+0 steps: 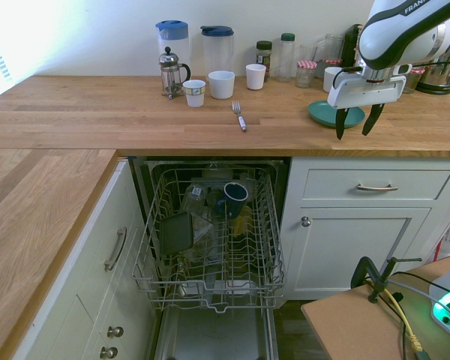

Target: Put the fork in the dishwasher

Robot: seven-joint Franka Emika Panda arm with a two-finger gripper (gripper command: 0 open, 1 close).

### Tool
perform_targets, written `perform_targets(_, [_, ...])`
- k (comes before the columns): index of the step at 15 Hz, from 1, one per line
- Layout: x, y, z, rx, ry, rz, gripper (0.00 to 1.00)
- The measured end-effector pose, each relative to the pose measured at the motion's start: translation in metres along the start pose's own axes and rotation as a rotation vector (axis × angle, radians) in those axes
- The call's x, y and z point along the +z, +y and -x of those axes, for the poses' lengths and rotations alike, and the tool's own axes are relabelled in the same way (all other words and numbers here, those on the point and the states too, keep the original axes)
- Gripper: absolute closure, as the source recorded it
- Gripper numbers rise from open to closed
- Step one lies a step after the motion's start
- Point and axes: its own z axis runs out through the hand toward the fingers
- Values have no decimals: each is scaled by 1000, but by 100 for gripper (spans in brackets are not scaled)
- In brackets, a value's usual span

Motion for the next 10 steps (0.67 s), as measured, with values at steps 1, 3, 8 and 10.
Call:
perform_targets(1, [0, 0, 0, 0, -1, 0, 0])
perform_targets(3, [-3, -4, -4, -8, 3, -3, 0])
perform_targets(8, [-46, -38, -22, -68, 62, -33, 0])
perform_targets(10, [-61, -74, -20, -103, 65, -40, 0])
